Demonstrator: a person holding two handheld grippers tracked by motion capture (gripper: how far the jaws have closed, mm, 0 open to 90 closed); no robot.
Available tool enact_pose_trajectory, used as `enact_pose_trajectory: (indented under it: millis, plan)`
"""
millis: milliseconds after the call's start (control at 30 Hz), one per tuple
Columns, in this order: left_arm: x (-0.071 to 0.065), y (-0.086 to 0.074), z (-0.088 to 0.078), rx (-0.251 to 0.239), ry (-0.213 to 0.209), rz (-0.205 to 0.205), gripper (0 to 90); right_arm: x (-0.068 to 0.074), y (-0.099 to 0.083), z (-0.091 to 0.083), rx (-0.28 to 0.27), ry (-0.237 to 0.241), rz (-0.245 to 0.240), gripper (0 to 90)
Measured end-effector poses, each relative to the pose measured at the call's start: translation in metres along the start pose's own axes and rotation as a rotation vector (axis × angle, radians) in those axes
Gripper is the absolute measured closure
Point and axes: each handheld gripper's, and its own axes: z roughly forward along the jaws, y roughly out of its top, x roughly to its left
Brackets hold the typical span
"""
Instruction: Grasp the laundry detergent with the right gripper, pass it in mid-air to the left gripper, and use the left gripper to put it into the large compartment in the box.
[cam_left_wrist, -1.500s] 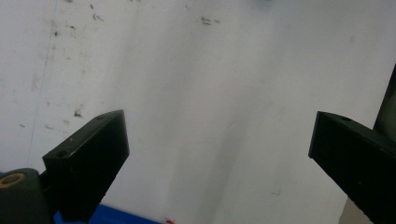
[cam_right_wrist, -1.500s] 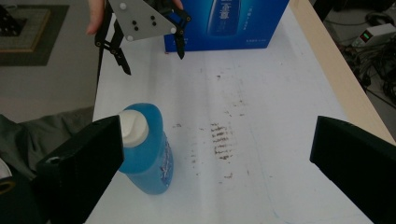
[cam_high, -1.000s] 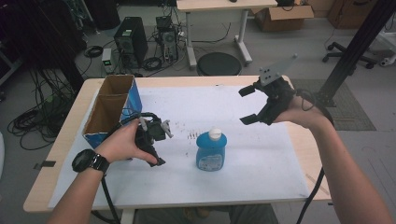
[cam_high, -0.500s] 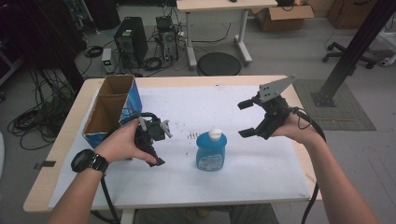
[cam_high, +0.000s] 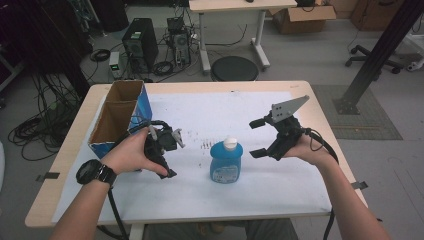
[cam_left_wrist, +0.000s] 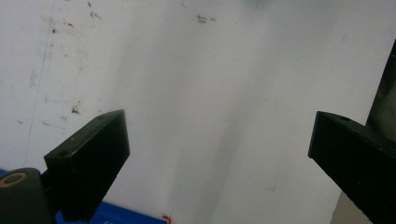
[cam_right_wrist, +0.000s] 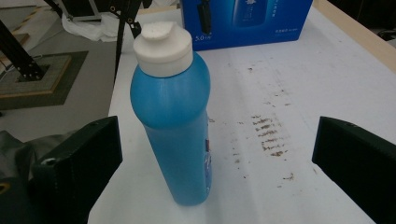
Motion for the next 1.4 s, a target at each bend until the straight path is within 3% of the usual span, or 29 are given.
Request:
enact_pose_trajectory:
  millis: [700,1400]
  plan:
    - [-0.001,-0.002,0.001,-0.005,-0.007,-0.001,6.2,0.013,-0.020,0.053,-0.028,0.053,0.029,2.0]
    - [-0.001,0.000,0.001,0.001,-0.008,0.005,6.2,0.016,-0.022,0.076,-0.042,0.058,0.026,7.7]
